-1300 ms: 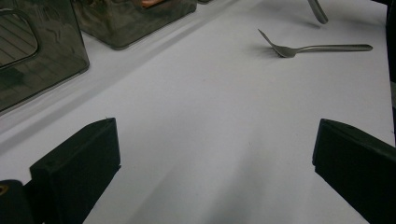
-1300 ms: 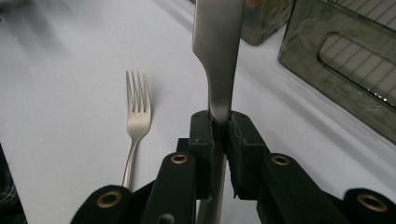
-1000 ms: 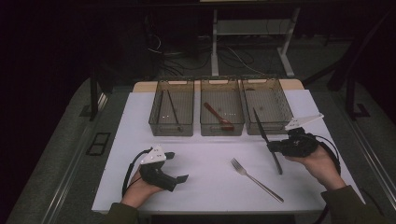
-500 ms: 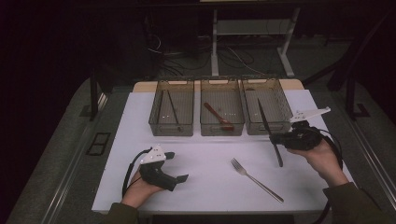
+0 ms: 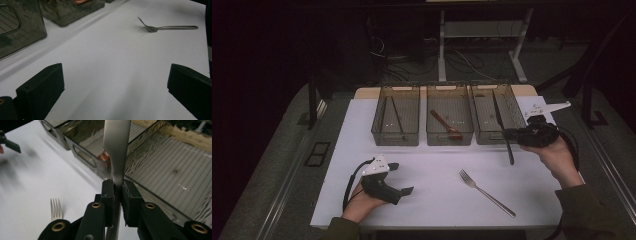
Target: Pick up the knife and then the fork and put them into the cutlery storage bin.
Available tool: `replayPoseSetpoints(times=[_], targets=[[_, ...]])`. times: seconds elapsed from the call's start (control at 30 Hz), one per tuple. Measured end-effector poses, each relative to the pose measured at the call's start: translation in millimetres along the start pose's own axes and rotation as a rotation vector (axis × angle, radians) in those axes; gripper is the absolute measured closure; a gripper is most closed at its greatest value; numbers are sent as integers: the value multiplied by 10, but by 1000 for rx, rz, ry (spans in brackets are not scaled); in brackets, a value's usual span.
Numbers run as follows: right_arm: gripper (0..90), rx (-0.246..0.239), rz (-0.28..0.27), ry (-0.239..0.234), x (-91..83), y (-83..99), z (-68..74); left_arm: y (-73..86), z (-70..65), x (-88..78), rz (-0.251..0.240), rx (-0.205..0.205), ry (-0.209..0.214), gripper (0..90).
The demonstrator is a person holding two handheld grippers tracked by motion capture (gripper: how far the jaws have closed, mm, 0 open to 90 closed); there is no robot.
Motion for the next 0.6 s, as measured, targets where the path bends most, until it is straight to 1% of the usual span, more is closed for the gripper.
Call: replayPoseSetpoints(times=[0.17, 0.27, 0.33, 0.4, 0.5, 0.6], targets=[[796, 8, -23, 19, -14, -83, -68, -1, 4, 7, -1, -2, 2, 0], [797, 7, -34, 29, -20, -134, -107, -7, 8, 14, -11, -6, 2, 0], [797, 6, -43, 38, -19, -184, -138, -1, 13, 14, -4, -3, 1, 0], [796, 10, -51, 44, -19, -241, -181, -4, 8, 7, -2, -2, -2, 0], [797, 27, -69, 63, -14, -340, -263, -11, 4, 4, -5, -2, 0, 0], [797, 23, -79, 84, -9, -448, -349, -11, 5, -2, -4, -3, 1, 0]])
Point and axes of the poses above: each handheld gripper's, and its own axes: x roughly forward along the jaws, y roughly out of its underside, z roughly to its left, the point moved 7 cm from there along x, roughly forward along the jaws, and after that the axes turned 13 degrees about -z, right-handed, at the moved point
